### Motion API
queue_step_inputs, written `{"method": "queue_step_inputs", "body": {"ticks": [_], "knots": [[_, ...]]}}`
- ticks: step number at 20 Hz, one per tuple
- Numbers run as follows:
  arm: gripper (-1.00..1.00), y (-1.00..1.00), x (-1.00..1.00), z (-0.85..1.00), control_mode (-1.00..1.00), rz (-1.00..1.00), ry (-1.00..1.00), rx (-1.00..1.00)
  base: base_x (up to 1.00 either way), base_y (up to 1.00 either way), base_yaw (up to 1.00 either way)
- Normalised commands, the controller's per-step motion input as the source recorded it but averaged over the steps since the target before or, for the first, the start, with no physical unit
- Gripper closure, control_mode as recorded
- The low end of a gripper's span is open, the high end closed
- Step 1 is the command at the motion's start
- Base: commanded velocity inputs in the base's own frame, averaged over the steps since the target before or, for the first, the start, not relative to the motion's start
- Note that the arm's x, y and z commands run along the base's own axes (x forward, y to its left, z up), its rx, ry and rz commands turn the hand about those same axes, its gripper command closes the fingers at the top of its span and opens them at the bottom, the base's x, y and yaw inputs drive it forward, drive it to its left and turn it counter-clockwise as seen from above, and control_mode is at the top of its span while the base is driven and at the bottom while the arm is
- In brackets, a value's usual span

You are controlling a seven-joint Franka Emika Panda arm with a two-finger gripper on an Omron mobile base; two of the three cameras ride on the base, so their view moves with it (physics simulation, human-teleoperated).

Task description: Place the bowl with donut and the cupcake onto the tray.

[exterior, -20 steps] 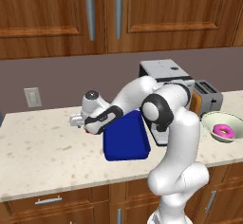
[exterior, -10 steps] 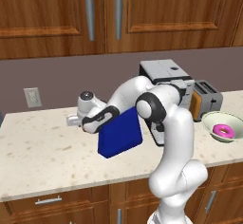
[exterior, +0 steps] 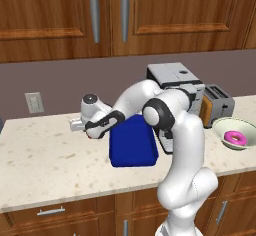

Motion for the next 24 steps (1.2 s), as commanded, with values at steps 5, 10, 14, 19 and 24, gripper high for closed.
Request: {"method": "queue_step_inputs", "body": {"ticks": [5,10,14,19,24], "knots": [[1.00,0.00,0.00,0.28,-1.00,0.00,-0.04,0.00,0.00,0.00,0.00],[1.00,-0.02,0.00,0.32,-1.00,0.00,-0.04,0.00,0.00,0.00,0.00],[1.00,-0.09,-0.09,0.26,-1.00,0.00,-0.03,0.00,0.00,0.00,0.00],[1.00,-0.32,-0.17,0.15,-1.00,0.00,-0.03,0.00,0.00,0.00,0.00],[1.00,-0.48,-0.19,0.22,-1.00,0.00,-0.04,0.00,0.00,0.00,0.00]]}}
